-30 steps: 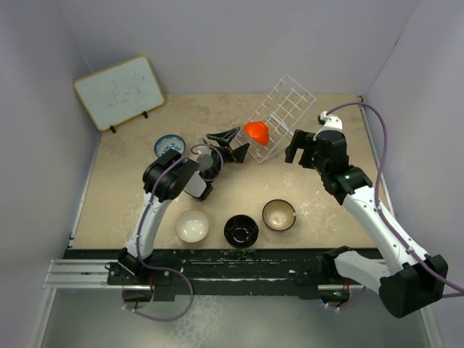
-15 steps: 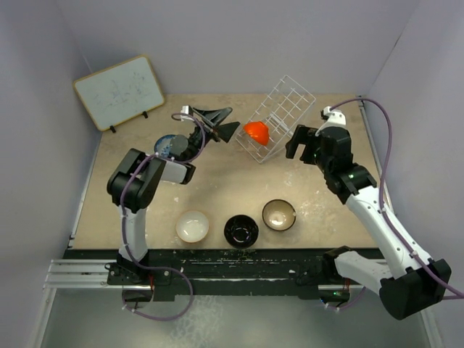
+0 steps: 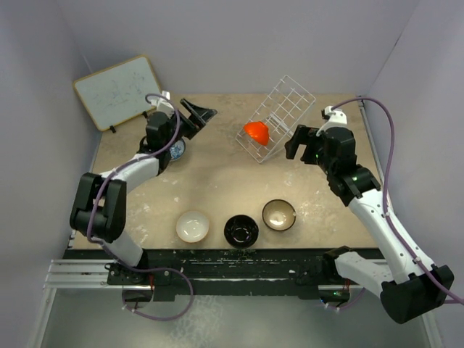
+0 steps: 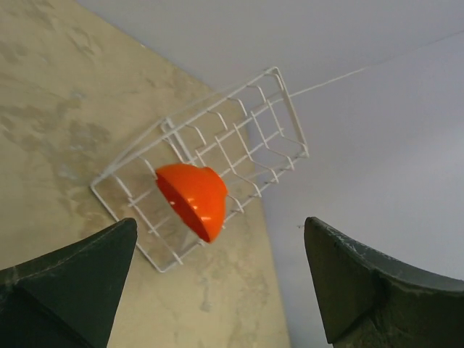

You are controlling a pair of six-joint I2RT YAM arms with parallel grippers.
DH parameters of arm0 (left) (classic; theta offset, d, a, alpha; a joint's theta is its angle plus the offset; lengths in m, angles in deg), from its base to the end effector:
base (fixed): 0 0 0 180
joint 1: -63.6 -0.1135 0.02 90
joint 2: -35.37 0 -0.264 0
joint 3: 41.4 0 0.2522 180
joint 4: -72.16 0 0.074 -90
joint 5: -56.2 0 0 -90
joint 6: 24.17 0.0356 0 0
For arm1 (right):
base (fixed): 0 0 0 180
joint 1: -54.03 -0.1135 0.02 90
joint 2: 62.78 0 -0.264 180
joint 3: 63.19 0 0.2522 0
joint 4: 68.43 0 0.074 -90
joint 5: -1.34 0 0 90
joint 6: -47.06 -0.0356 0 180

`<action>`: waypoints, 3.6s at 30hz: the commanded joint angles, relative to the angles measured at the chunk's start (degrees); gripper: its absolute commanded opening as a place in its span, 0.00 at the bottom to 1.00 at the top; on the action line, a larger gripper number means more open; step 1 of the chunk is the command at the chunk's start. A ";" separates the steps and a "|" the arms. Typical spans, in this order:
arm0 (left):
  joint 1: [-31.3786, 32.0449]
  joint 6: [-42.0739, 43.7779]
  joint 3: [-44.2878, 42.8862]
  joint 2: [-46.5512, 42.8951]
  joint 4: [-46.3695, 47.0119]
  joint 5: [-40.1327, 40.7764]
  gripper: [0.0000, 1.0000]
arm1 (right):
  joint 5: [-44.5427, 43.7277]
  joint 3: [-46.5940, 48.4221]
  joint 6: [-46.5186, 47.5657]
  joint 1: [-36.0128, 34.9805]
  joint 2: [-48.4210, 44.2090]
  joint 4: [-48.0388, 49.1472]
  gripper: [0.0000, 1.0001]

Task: Load the bowls into the dish rack

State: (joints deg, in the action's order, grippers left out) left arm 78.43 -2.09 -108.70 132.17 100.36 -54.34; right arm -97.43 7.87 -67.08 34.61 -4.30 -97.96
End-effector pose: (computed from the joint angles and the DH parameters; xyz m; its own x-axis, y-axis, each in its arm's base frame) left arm 0.3623 -0.1088 0.2490 -0.5446 -0.7535 -0.3684 0.1972 0.3119 -0.9294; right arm 0.2211 0.0722 0.3616 -0.3290 0.3126 -0.8911 -0.0619 0.9345 0.3506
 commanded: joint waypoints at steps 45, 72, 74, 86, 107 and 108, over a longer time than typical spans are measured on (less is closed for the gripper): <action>2.61 53.62 -21.34 12.81 -52.78 39.50 0.37 | 1.67 -1.77 1.38 0.28 1.26 3.90 1.00; 2.88 40.14 -11.12 -2.93 -36.46 17.71 0.00 | 0.06 -0.59 0.85 0.35 -2.31 1.12 1.00; 2.87 34.63 -8.91 -5.73 -29.75 13.09 0.00 | 0.13 -0.09 0.93 0.35 -2.61 0.44 1.00; 3.05 4.29 -1.01 -14.17 5.20 9.02 0.00 | 0.23 6.77 1.03 0.35 -4.75 -4.45 1.00; 17.85 -13.45 -10.36 16.03 52.53 28.38 0.00 | -2.21 9.98 3.45 0.35 -9.46 -11.52 1.00; 18.39 -13.50 -11.23 17.07 52.53 28.55 0.00 | -2.55 9.94 3.63 0.35 -9.70 -11.78 1.00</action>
State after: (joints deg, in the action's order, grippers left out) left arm 94.78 -13.13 -114.01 148.03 140.60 -28.81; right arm -97.87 15.60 -65.20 34.61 -12.95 -108.56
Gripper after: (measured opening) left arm 0.040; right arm 0.998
